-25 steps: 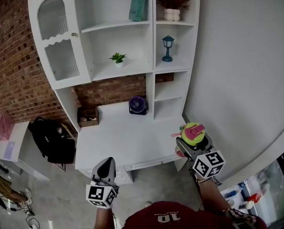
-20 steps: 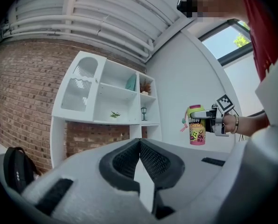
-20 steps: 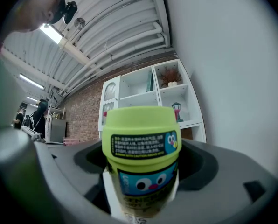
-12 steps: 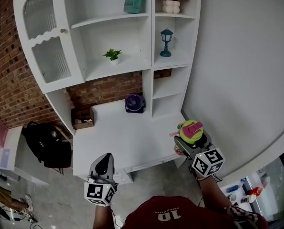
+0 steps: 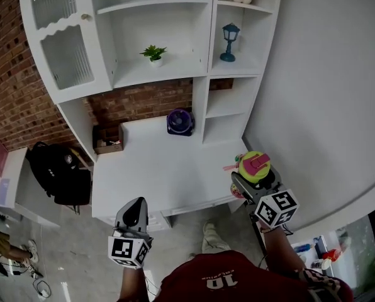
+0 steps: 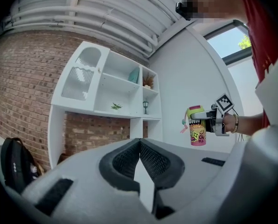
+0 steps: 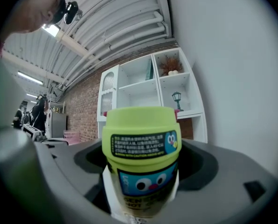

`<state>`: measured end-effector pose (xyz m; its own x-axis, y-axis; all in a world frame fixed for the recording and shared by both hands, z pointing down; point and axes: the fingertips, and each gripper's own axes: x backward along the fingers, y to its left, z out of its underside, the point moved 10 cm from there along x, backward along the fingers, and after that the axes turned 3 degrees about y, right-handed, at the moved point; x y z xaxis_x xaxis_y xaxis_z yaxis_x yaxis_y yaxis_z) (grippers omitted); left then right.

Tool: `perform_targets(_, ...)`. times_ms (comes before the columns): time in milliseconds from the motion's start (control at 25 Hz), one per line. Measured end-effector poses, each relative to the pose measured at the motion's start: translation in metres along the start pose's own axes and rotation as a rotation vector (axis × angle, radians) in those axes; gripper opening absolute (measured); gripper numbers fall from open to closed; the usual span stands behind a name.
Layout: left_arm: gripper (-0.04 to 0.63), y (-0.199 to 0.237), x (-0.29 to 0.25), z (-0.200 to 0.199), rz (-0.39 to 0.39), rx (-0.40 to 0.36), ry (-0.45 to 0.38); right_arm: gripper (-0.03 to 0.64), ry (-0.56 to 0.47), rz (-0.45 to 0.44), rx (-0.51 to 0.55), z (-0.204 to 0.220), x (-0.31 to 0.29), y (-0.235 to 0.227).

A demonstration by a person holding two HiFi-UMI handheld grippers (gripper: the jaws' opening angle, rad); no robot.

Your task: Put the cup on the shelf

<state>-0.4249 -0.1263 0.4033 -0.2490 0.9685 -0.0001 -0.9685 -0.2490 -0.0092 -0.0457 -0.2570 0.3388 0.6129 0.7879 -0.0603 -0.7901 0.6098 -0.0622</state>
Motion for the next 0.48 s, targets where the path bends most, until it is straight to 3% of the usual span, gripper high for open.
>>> perform_targets(280, 0.0, 0.009, -0.005, 0.004, -0.068, 0.006, 0.001, 0.43, -0.022, -0.082, 0.002, 0.003, -0.036, -0.008)
perform_targets(480, 0.0, 0.02, -0.018, 0.003, -0.139, -0.07, 0.035, 0.43, -0.06, -0.121, -0.003, 0.008, -0.064, -0.024)
